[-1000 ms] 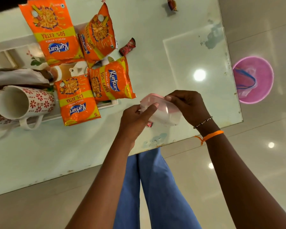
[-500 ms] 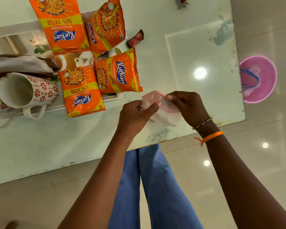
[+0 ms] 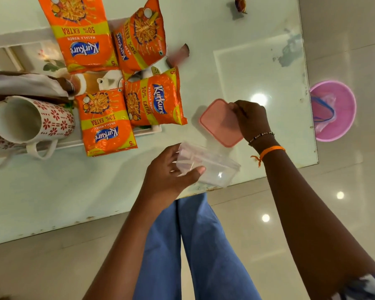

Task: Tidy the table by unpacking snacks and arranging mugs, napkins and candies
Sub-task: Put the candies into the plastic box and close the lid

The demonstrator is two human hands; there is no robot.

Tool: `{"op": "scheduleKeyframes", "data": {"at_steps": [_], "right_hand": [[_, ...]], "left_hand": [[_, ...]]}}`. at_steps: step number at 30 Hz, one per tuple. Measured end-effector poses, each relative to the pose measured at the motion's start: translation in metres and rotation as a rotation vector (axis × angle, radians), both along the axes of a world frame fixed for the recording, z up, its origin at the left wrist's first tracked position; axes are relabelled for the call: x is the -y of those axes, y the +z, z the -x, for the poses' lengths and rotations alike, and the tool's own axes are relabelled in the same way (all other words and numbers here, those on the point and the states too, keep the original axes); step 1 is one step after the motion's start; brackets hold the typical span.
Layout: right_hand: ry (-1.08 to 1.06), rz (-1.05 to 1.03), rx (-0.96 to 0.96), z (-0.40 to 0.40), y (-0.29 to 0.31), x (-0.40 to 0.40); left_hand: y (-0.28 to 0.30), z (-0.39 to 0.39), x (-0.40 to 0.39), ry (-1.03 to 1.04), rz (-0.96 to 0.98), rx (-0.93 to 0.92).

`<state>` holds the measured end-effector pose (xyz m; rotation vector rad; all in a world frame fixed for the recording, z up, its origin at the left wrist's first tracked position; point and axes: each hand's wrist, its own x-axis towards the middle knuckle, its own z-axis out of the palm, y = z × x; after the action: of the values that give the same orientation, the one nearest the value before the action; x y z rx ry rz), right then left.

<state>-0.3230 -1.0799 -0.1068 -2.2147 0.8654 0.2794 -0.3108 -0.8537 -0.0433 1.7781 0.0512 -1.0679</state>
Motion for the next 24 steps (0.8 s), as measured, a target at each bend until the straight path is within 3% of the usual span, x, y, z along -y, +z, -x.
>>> {"op": "scheduleKeyframes", "data": {"at_steps": [5, 9, 12, 15, 18, 21, 24], "right_hand": [[0.097, 0.168, 0.036, -0.035, 0.009, 0.002], [0.366, 0.247, 0.131, -0.089, 0.008, -0.013], [0.574, 0.193, 0.063, -0.121, -0.004, -0.025], [0.647, 0.254, 0.001, -0.127, -0.018, -0.025], [0.581, 0.37, 0.013, -0.118, -0.019, -0.017], [0.256, 0.164, 0.142, -0.106, -0.003, -0.007], [-0.029, 0.037, 0.414, -0.093, 0.037, -0.002]], "left_hand": [[0.02, -0.011, -0.026, 0.031, 0.116, 0.092], [0.036, -0.033, -0.035, 0.068, 0.171, 0.191], [0.04, -0.049, -0.036, 0.092, 0.188, 0.272], [0.043, -0.062, -0.029, 0.157, 0.215, 0.311], [0.045, -0.072, -0.018, 0.194, 0.223, 0.348], [0.045, -0.081, -0.002, 0.19, 0.197, 0.425], [0.043, -0.089, 0.012, 0.178, 0.16, 0.451]]}}
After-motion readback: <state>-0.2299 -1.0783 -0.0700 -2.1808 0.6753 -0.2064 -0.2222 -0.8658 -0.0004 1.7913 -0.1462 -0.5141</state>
